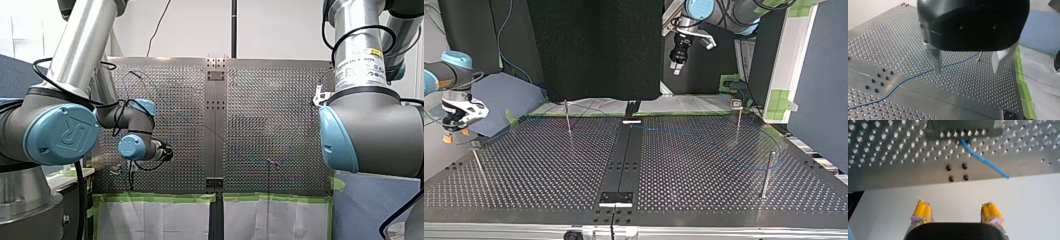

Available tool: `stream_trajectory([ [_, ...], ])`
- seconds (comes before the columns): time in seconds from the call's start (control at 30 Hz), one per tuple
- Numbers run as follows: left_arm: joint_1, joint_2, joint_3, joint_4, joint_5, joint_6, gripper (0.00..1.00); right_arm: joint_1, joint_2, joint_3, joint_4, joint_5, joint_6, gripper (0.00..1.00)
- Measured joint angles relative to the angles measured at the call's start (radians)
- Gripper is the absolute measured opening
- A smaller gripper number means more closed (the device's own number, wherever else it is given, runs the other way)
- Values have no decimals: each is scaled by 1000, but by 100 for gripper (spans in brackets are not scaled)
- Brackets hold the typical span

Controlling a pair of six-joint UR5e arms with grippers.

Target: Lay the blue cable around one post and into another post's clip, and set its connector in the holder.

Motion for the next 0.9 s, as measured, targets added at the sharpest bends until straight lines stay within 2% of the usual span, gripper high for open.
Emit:
stream_trajectory([
  [0.13,1,0,1,-1,1,1,100,-6,-18,28,-15,35,24,100],
  [0.33,5,-1,0,-7,0,11,100,-17,-64,78,-60,86,72,100],
  [0.4,5,0,0,-8,1,12,100,-15,-79,93,-76,101,87,100],
  [0.5,5,0,0,-9,2,12,100,-9,-105,119,-102,128,97,100],
  [0.57,5,0,0,-12,2,13,100,-1,-122,137,-119,142,93,100],
  [0.63,5,0,0,-15,3,14,100,7,-137,151,-134,143,83,100],
  [0.73,5,0,0,-20,9,15,100,25,-162,177,-159,129,61,100],
  [0.8,5,0,0,-22,12,14,100,43,-183,198,-180,117,41,100],
  [0.9,5,0,0,-24,17,12,100,73,-214,229,-211,117,10,100],
])
